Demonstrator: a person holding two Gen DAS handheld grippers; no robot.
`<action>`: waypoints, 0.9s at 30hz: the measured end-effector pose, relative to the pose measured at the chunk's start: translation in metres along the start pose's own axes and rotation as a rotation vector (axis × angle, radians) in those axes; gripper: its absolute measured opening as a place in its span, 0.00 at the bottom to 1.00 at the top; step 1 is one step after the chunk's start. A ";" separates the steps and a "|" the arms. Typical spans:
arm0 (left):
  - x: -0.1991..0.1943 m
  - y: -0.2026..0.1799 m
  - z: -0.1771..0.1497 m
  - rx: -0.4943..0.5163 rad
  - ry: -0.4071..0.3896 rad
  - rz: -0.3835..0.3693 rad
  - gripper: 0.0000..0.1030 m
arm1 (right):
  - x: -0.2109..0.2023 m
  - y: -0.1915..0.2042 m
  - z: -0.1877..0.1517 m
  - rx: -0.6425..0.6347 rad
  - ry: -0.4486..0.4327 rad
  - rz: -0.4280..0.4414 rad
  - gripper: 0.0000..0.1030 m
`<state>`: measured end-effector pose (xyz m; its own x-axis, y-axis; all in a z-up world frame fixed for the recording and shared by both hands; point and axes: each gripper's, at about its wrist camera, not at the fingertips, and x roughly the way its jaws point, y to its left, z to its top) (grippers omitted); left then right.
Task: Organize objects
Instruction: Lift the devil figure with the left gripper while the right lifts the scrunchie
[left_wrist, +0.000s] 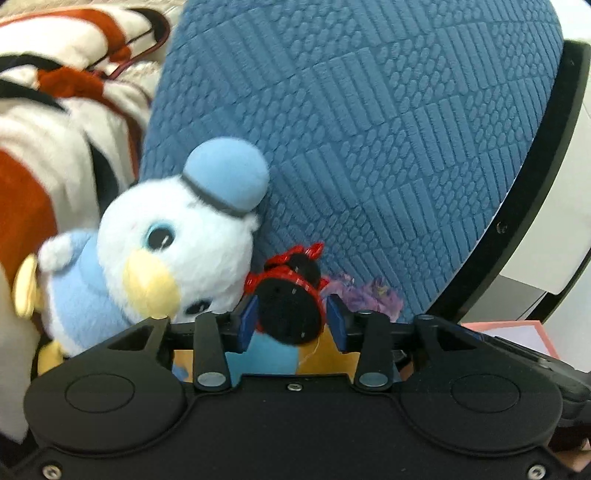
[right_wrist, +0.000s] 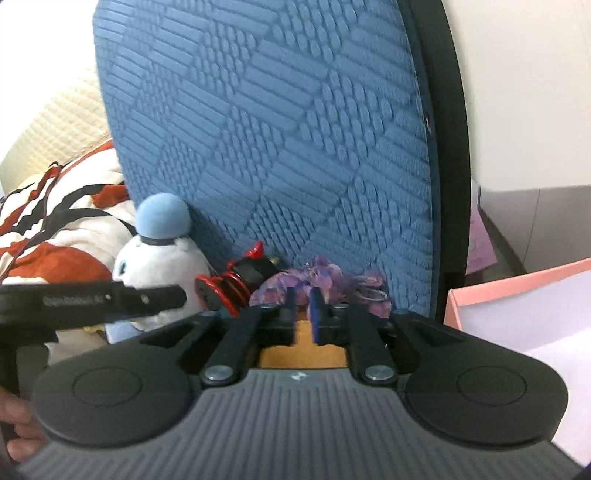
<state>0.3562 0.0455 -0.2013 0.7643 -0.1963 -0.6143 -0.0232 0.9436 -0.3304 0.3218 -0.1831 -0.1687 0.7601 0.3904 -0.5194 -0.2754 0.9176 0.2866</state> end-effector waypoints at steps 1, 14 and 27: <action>0.003 -0.002 0.002 0.011 -0.004 -0.003 0.43 | 0.001 -0.003 -0.001 0.009 -0.002 0.004 0.61; 0.064 -0.023 0.028 0.224 0.113 0.061 0.51 | 0.062 -0.009 0.000 -0.107 0.050 0.029 0.63; 0.088 -0.052 0.032 0.351 0.157 0.065 0.64 | 0.075 0.003 -0.003 -0.193 0.063 0.081 0.06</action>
<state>0.4457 -0.0122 -0.2152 0.6598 -0.1460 -0.7371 0.1743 0.9839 -0.0389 0.3760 -0.1509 -0.2088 0.6940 0.4622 -0.5520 -0.4466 0.8778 0.1735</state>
